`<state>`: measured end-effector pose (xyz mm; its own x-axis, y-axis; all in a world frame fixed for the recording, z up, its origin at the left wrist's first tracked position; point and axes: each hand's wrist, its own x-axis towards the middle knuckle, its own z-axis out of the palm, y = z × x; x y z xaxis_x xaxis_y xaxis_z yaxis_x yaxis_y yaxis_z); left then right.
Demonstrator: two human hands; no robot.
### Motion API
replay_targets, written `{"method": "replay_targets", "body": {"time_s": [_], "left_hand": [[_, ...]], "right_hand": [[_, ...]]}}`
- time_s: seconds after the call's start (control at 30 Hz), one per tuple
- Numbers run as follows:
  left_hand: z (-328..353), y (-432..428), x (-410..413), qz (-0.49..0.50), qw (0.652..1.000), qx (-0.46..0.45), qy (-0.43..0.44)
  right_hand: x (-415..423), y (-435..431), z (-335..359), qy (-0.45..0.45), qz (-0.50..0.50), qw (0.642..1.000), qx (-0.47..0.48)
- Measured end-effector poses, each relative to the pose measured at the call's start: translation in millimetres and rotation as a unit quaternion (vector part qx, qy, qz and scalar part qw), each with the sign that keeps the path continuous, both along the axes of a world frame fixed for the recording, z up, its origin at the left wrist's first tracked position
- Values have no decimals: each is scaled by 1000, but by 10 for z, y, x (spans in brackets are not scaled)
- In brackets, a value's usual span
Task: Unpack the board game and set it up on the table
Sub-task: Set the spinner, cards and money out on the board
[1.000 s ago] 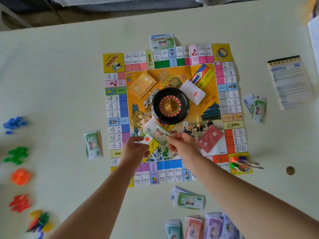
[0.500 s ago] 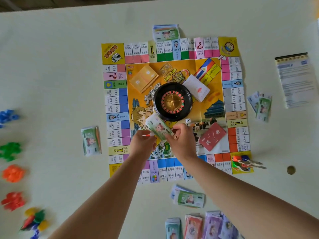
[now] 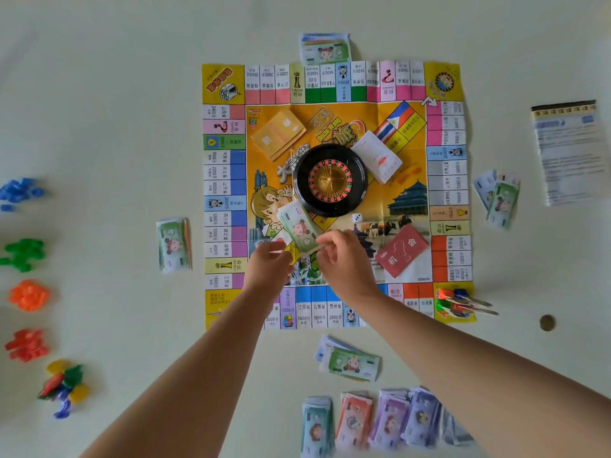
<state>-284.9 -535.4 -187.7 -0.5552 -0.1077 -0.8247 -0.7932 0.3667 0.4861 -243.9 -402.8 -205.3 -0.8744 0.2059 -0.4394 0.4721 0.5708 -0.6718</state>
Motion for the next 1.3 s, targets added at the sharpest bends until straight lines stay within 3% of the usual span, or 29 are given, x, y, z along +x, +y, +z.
{"method": "replay_targets", "body": {"time_s": [0.17, 0.4, 0.63, 0.87, 1.1, 1.2, 1.3], "left_hand": [[22, -146, 436, -17, 1000, -3, -9], [23, -454, 1283, -17, 999, -1, -42], [54, -777, 2048, 34, 997, 35, -66], [182, -993, 2818, 93, 989, 56, -104], [110, -992, 3500, 148, 975, -7, -165], [41, -956, 3714, 213, 959, -47, -179], [-35, -887, 3843, 300, 928, 27, -222]], "right_hand": [[347, -37, 100, -30, 83, 995, -55], [1081, -301, 220, -64, 199, 977, -50], [1828, -564, 288, -44, 232, 972, -5], [2411, -686, 311, -90, 267, 948, 144], [2612, -780, 234, -60, 268, 943, 188], [2685, -796, 181, -75, 285, 933, 207], [2846, -838, 186, -59, 299, 929, 210]]}}
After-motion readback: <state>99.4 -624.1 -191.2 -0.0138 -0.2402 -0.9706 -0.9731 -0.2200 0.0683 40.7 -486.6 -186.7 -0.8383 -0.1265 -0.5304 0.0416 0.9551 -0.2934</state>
